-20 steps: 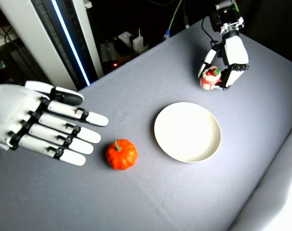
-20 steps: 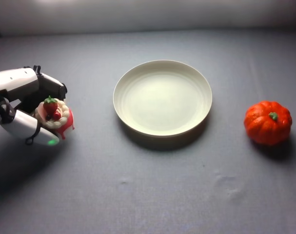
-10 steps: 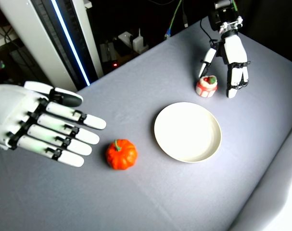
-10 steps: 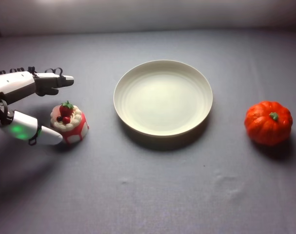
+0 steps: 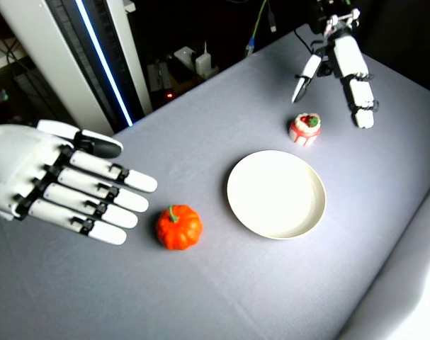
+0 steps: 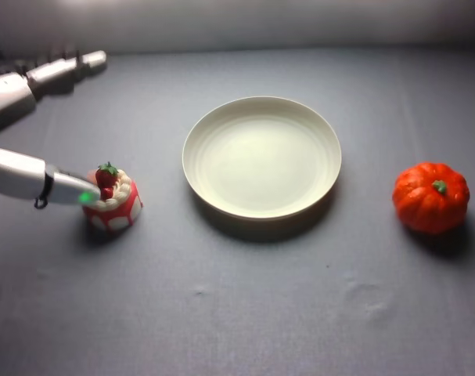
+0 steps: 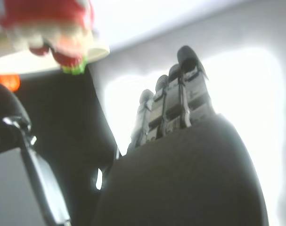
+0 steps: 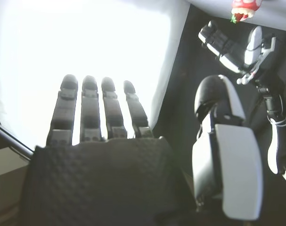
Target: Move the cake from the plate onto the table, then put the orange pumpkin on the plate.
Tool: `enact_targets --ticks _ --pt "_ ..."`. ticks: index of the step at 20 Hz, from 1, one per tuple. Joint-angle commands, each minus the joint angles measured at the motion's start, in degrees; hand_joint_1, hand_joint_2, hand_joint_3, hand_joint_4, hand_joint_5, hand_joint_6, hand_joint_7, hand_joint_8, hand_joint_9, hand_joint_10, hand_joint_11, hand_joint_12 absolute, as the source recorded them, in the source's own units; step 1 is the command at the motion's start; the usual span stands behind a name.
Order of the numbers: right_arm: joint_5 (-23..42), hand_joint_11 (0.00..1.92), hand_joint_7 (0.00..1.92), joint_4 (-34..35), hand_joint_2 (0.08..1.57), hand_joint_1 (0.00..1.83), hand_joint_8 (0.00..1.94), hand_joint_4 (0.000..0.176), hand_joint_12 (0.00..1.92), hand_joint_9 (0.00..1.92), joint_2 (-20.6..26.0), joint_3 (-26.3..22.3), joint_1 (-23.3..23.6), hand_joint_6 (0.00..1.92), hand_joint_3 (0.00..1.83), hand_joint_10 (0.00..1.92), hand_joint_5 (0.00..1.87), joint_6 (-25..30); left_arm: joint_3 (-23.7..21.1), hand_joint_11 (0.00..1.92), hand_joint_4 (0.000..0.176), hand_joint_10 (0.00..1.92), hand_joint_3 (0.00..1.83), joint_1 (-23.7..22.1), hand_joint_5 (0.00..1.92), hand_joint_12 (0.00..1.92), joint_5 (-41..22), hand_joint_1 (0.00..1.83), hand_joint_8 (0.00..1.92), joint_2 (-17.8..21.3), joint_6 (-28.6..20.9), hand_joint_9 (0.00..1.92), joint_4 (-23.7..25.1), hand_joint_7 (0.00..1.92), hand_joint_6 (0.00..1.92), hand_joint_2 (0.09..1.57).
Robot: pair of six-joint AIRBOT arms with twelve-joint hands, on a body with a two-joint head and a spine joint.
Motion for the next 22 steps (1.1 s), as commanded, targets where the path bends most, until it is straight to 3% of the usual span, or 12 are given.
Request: enact_targets --ticks 1,3,5,7,9,13,16,17,18,19,20,22 --pt "6.2 0.00 0.00 0.0 1.19 0.21 0.00 0.013 0.00 0.00 0.3 0.1 0.5 0.00 0.01 0.00 0.00 0.3 -0.4 0.00 0.100 0.00 0.00 -0.3 0.01 0.41 -10.0 1.01 0.00 1.3 -0.2 0.00 -2.5 0.00 0.00 0.82" --pt "5.8 0.00 0.00 -0.2 1.21 0.28 0.00 0.000 0.00 0.00 0.3 0.2 0.5 0.00 0.01 0.00 0.00 0.3 -2.7 0.00 0.095 0.01 0.00 0.3 0.01 0.46 -14.8 0.98 0.00 3.7 -0.2 0.02 -3.9 0.00 0.00 0.81" --pt "4.6 0.00 0.00 -0.2 1.18 0.26 0.00 0.000 0.00 0.00 0.2 0.4 0.5 0.00 0.00 0.00 0.00 0.3 -3.9 0.00 0.111 0.00 0.00 0.9 0.00 0.49 -18.0 0.99 0.00 5.1 -0.2 0.02 -5.0 0.00 0.00 0.82" --pt "3.2 0.00 0.00 -0.2 1.19 0.28 0.00 0.000 0.00 0.00 0.1 0.8 0.5 0.00 0.00 0.00 0.00 0.3 -4.6 0.00 0.054 0.01 0.00 1.6 0.00 0.67 -20.1 0.98 0.00 5.7 -0.2 0.04 -5.8 0.00 0.00 0.82" --pt "1.4 0.00 0.00 0.1 1.16 0.27 0.00 0.000 0.00 0.00 -0.3 1.8 0.5 0.00 0.00 0.00 0.00 0.3 -5.5 0.00 0.064 0.01 0.00 2.7 0.00 0.85 -21.9 0.97 0.00 6.3 -0.2 0.05 -6.6 0.00 0.00 0.81" --pt "-6.1 0.00 0.00 1.0 1.12 0.44 0.00 0.000 0.00 0.00 -3.1 5.9 3.0 0.01 0.00 0.00 0.02 0.3 -6.0 0.00 0.045 0.00 0.00 2.7 0.00 0.88 -22.5 0.96 0.00 6.3 -0.2 0.06 -6.2 0.01 0.00 0.80" --pt "-15.9 0.09 0.05 0.9 1.10 0.55 0.00 0.002 0.06 0.04 -7.3 11.6 7.4 0.01 0.00 0.01 0.11 0.3 -6.2 0.00 0.070 0.01 0.01 3.3 0.00 0.84 -22.9 0.95 0.00 6.3 -0.2 0.06 -6.0 0.00 0.00 0.82" --pt "-18.1 0.02 0.10 0.8 1.10 0.54 0.00 0.000 0.46 0.10 -8.2 12.9 8.4 0.00 0.00 0.00 0.14 0.3 -6.2 0.00 0.078 0.01 0.00 3.4 0.01 0.80 -23.1 0.95 0.00 6.3 -0.2 0.06 -6.0 0.01 0.00 0.83" --pt "-20.6 0.00 0.15 0.6 1.11 0.55 0.01 0.000 0.69 0.16 -9.2 14.4 9.5 0.01 0.00 0.01 0.17 0.3 -6.3 0.00 0.058 0.01 0.00 3.5 0.02 0.75 -23.1 0.93 0.00 6.3 -0.2 0.08 -5.8 0.01 0.00 0.83" --pt "-22.9 0.00 0.17 0.6 1.12 0.56 0.01 0.002 0.75 0.17 -10.2 15.8 10.3 0.00 0.00 0.01 0.18 0.3 -6.3 0.00 0.047 0.01 0.00 3.4 0.01 0.65 -23.2 0.94 0.00 6.3 -0.2 0.10 -5.7 0.01 0.00 0.83" --pt "-24.9 0.00 0.18 0.5 1.15 0.59 0.00 0.000 0.79 0.18 -11.2 17.1 10.9 0.01 0.01 0.01 0.20 0.3 -6.3 0.00 0.062 0.01 0.00 3.4 0.01 0.65 -23.4 0.93 0.00 6.2 -0.2 0.10 -5.7 0.02 0.00 0.82" --pt "-27.9 0.00 0.23 0.5 1.16 0.62 0.01 0.000 0.97 0.22 -13.2 19.6 12.2 0.01 0.00 0.02 0.26 0.3 -6.3 0.00 0.067 0.00 0.00 3.4 0.01 0.75 -23.4 0.93 0.00 6.0 -0.2 0.09 -5.6 0.02 0.00 0.82"
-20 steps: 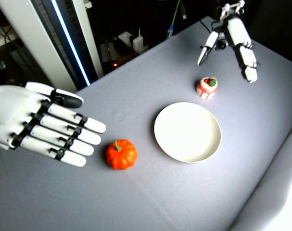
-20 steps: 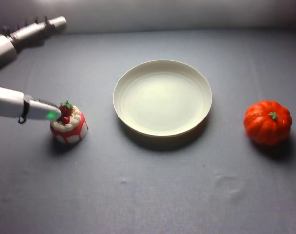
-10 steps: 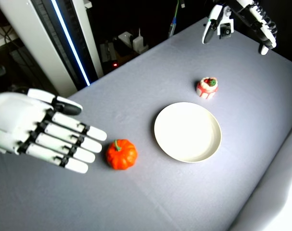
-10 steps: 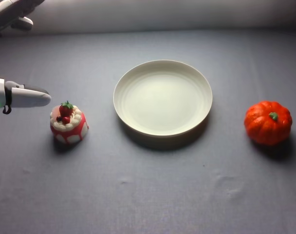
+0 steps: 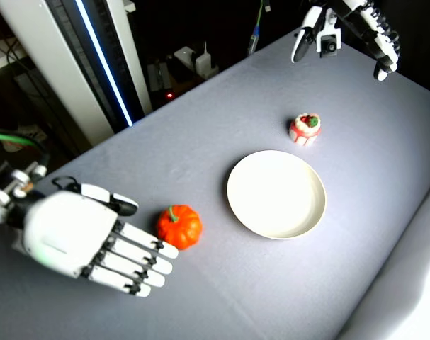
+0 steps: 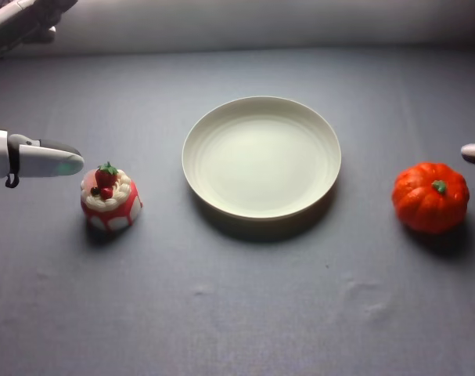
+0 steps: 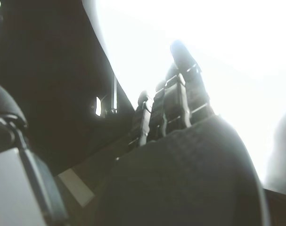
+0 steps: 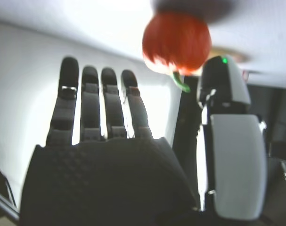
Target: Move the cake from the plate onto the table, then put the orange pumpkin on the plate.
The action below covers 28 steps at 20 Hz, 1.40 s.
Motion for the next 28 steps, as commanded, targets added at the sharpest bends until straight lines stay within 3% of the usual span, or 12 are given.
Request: enact_targets --ticks 1,3,4,7,8,10,13,15,18,20,22,28 --pt "4.1 0.00 0.27 0.0 1.16 0.60 0.01 0.000 1.08 0.26 -0.2 0.7 1.1 0.02 0.00 0.02 0.29 0.2 0.0 0.00 0.070 0.00 0.00 -0.4 0.01 0.76 -6.9 0.95 0.00 0.1 -0.2 0.09 -1.8 0.00 0.00 0.82" --pt "1.7 0.00 0.29 -0.7 1.17 0.57 0.01 0.000 1.14 0.27 -1.9 2.7 3.2 0.01 0.01 0.02 0.29 0.2 0.0 0.00 0.111 0.00 0.00 -0.4 0.01 0.74 -7.0 0.94 0.00 -0.2 -0.2 0.06 -1.5 0.00 0.00 0.79" --pt "0.5 0.00 0.29 -1.2 1.18 0.58 0.01 0.000 1.14 0.27 -2.7 3.6 4.0 0.01 0.01 0.02 0.29 0.2 0.1 0.00 0.094 0.00 0.00 -0.4 0.02 0.62 -7.0 0.97 0.00 -0.3 -0.2 0.07 -1.4 0.00 0.00 0.80" --pt "-1.3 0.00 0.25 -2.6 1.15 0.58 0.00 0.000 1.14 0.25 -3.8 4.4 6.2 0.00 0.00 0.00 0.28 0.2 0.4 0.00 0.152 0.00 0.00 -0.5 0.00 0.61 -6.9 0.95 0.00 -1.0 -0.2 0.05 -1.1 0.00 0.00 0.81" --pt "-1.4 0.00 0.24 -3.4 1.13 0.58 0.00 0.000 1.11 0.24 -3.8 4.1 7.0 0.00 0.00 0.00 0.27 0.2 0.4 0.00 0.136 0.00 0.00 -0.5 0.00 0.55 -6.9 0.96 0.00 -1.0 -0.2 0.05 -1.1 0.00 0.00 0.81" --pt "-1.7 0.00 0.21 -5.1 1.13 0.58 0.00 0.000 0.98 0.22 -3.8 3.5 7.9 0.00 0.00 0.00 0.25 0.2 0.4 0.00 0.143 0.00 0.00 -0.5 0.00 0.51 -6.7 0.94 0.00 -1.0 -0.2 0.03 -1.1 0.00 0.00 0.82" --pt "-2.4 0.00 0.13 -6.8 1.09 0.53 0.00 0.037 0.79 0.14 -3.9 2.5 8.7 0.00 0.00 0.00 0.17 0.3 0.5 0.00 0.132 0.00 0.00 -0.6 0.00 0.53 -6.3 0.95 0.00 -1.4 -0.2 0.03 -0.9 0.00 0.00 0.81" --pt "-2.4 0.00 0.06 -8.7 1.06 0.54 0.00 0.074 0.53 0.05 -4.0 2.1 9.1 0.00 0.00 0.00 0.10 2.0 0.6 0.00 0.148 0.00 0.00 -0.7 0.00 0.55 -6.1 0.94 0.00 -1.5 -0.2 0.01 -0.8 0.00 0.00 0.82" --pt "-2.5 0.00 0.00 -10.2 1.01 0.50 0.00 0.074 0.04 0.00 -4.2 1.6 9.9 0.00 0.00 0.00 0.02 2.0 0.7 0.00 0.112 0.00 0.00 -0.7 0.00 0.50 -5.9 0.95 0.00 -1.7 -0.2 0.00 -0.8 0.00 0.00 0.83" --pt "-2.8 0.00 0.00 -11.1 1.00 0.50 0.00 0.082 0.00 0.00 -4.1 1.2 10.1 0.00 0.00 0.00 0.01 2.0 0.9 0.00 0.097 0.00 0.00 -0.7 0.00 0.52 -5.7 0.95 0.00 -1.8 -0.2 0.01 -0.8 0.00 0.00 0.84" --pt "-3.2 0.00 0.00 -11.2 0.97 0.47 0.00 0.126 0.00 0.00 -4.1 1.1 10.1 0.00 0.00 0.00 0.00 2.0 1.1 0.00 0.113 0.00 0.00 -0.7 0.00 0.53 -5.5 0.95 0.00 -2.0 -0.2 0.00 -0.8 0.00 0.00 0.84" --pt "-3.3 0.00 0.00 -12.0 0.89 0.46 0.00 0.169 0.00 0.00 -4.7 1.6 10.2 0.00 0.00 0.00 0.00 2.5 1.3 0.00 0.131 0.00 0.00 -0.7 0.00 0.46 -5.2 0.94 0.00 -2.5 -0.2 0.00 -0.7 0.00 0.00 0.85"
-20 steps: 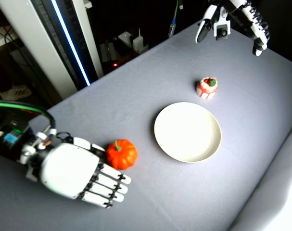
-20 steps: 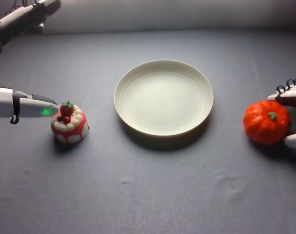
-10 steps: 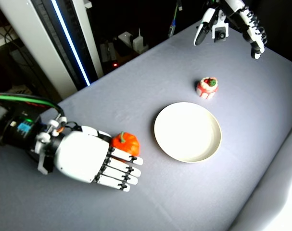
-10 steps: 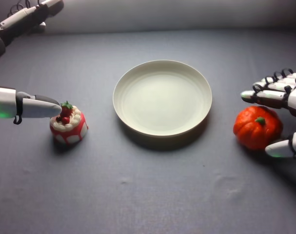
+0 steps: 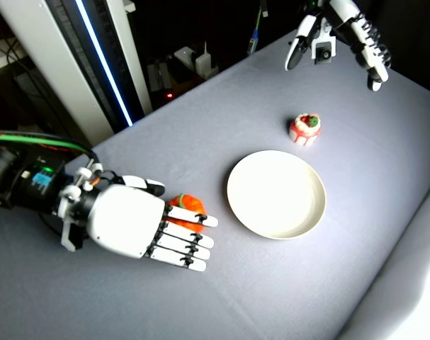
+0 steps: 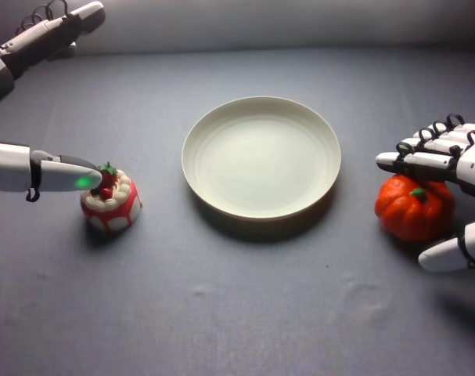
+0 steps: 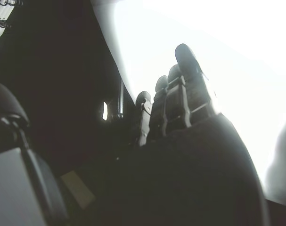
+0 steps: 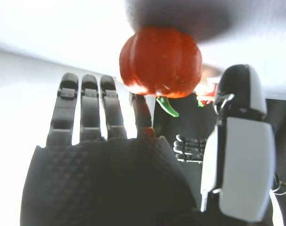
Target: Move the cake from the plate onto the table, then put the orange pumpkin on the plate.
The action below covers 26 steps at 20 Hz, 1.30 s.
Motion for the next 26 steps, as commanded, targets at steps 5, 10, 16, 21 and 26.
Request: enact_targets --ticks 5,10,16,21,26 --pt "4.7 0.00 0.00 0.7 0.89 0.36 0.00 0.091 0.00 0.00 -0.9 2.0 1.3 0.00 0.00 0.00 0.00 0.3 0.6 0.00 0.145 0.00 0.00 -0.8 0.00 0.35 -6.6 0.94 0.00 -0.3 -0.2 0.00 -1.7 0.00 0.00 0.84" --pt "4.2 0.00 0.00 1.6 0.95 0.40 0.00 0.102 0.00 0.00 -2.3 4.0 1.5 0.00 0.01 0.00 0.00 0.5 0.5 0.00 0.108 0.00 0.00 -0.8 0.00 0.34 -6.7 0.96 0.00 -0.4 -0.2 0.00 -1.3 0.00 0.00 0.83" --pt "3.9 0.00 0.00 1.6 0.96 0.33 0.00 0.077 0.00 0.00 -3.1 4.9 1.5 0.00 0.00 0.00 0.00 0.6 0.6 0.02 0.138 0.00 0.00 -0.8 0.01 0.19 -6.7 0.96 0.00 -0.7 -0.2 0.00 -0.8 0.00 0.00 0.85" --pt "3.4 0.00 0.17 2.0 0.91 0.40 0.01 0.043 0.81 0.16 -4.5 6.7 1.5 0.01 0.00 0.02 0.14 1.2 0.8 0.07 0.118 0.00 0.00 -0.9 0.01 0.11 -6.7 0.96 0.00 -0.9 -0.2 0.00 -0.6 0.00 0.00 0.85" --pt "3.4 0.50 0.79 2.0 1.07 0.55 0.41 0.000 1.69 0.65 -5.0 7.7 1.5 0.36 0.00 1.14 0.63 2.4 1.1 0.08 0.099 0.00 0.00 -0.9 0.01 0.09 -6.7 0.98 0.00 -1.2 -0.2 0.00 -0.3 0.00 0.00 0.86"
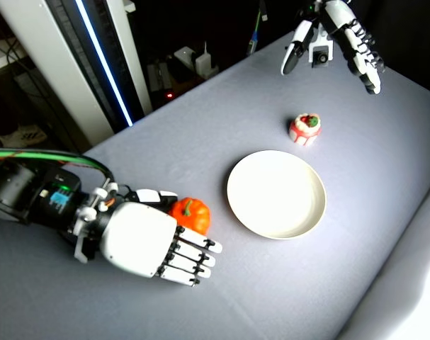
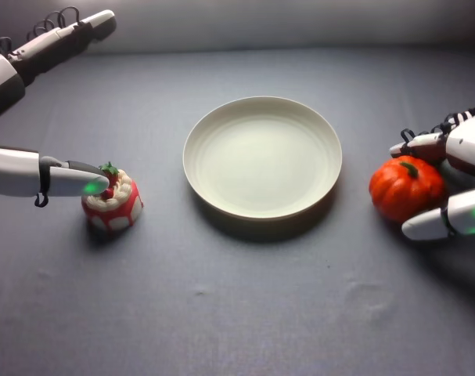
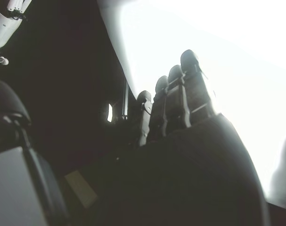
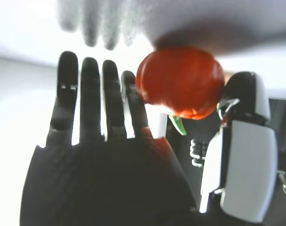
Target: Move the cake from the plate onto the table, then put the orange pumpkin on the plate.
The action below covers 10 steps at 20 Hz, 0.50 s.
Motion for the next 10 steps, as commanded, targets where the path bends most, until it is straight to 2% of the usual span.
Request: enact_targets --ticks 1,2,3,4,5,7,9,10 --pt "3.2 0.59 0.71 0.3 1.07 0.60 1.03 0.000 1.83 0.66 0.0 0.3 0.3 0.82 0.00 1.53 0.59 0.5 0.5 0.08 0.099 0.00 0.00 -0.7 0.01 0.09 -6.7 0.97 0.00 -0.1 -0.2 0.00 -1.9 0.00 0.00 0.86" --pt "3.2 0.79 0.74 0.3 1.08 0.65 1.56 0.000 1.90 0.78 0.0 0.3 0.3 1.34 0.00 1.84 0.61 0.5 0.5 0.08 0.106 0.00 0.00 -0.7 0.01 0.09 -6.7 0.96 0.00 -0.1 -0.2 0.00 -1.8 0.00 0.00 0.86" --pt "3.2 1.00 0.86 0.3 1.10 0.74 1.86 0.000 1.92 0.95 0.0 0.3 0.3 1.78 0.01 1.91 0.68 0.5 0.5 0.08 0.105 0.00 0.01 -0.7 0.00 0.08 -6.7 0.96 0.00 -0.1 -0.2 0.00 -1.8 0.00 0.00 0.87" --pt "3.2 1.09 0.96 0.3 1.10 0.72 1.93 0.000 1.92 1.05 0.0 0.3 0.3 1.89 0.00 1.92 0.76 0.5 0.5 0.08 0.106 0.00 0.01 -0.7 0.00 0.08 -6.6 0.95 0.00 -0.1 -0.2 0.00 -1.8 0.00 0.00 0.87" --pt "3.2 1.10 0.94 0.3 1.13 0.67 1.94 0.000 1.92 1.05 0.0 0.2 0.3 1.91 0.01 1.92 0.75 0.7 0.5 0.07 0.108 0.00 0.01 -0.7 0.01 0.07 -6.6 0.96 0.00 -0.2 -0.2 0.00 -1.8 0.00 0.00 0.87" --pt "3.2 1.17 1.03 0.3 1.21 0.60 1.94 0.000 1.92 1.14 0.1 -0.1 0.5 1.92 0.03 1.92 0.85 0.7 0.6 0.08 0.107 0.00 0.01 -0.7 0.01 0.07 -6.5 0.97 0.00 -0.3 -0.2 0.00 -1.8 0.00 0.00 0.87" --pt "3.2 1.25 1.10 -0.4 1.23 0.56 1.94 0.000 1.92 1.20 0.2 -0.7 1.0 1.92 0.02 1.92 0.92 0.9 0.6 0.06 0.096 0.00 0.00 -0.7 0.01 0.06 -6.4 0.97 0.00 -0.4 -0.2 0.00 -1.8 0.00 0.00 0.87" --pt "3.2 1.28 1.13 -1.4 1.24 0.50 1.94 0.000 1.92 1.23 0.2 -1.1 1.7 1.92 0.02 1.92 0.94 1.2 0.6 0.06 0.080 0.00 0.00 -0.7 0.01 0.06 -6.3 0.94 0.00 -0.4 -0.2 0.00 -1.8 0.00 0.00 0.87"
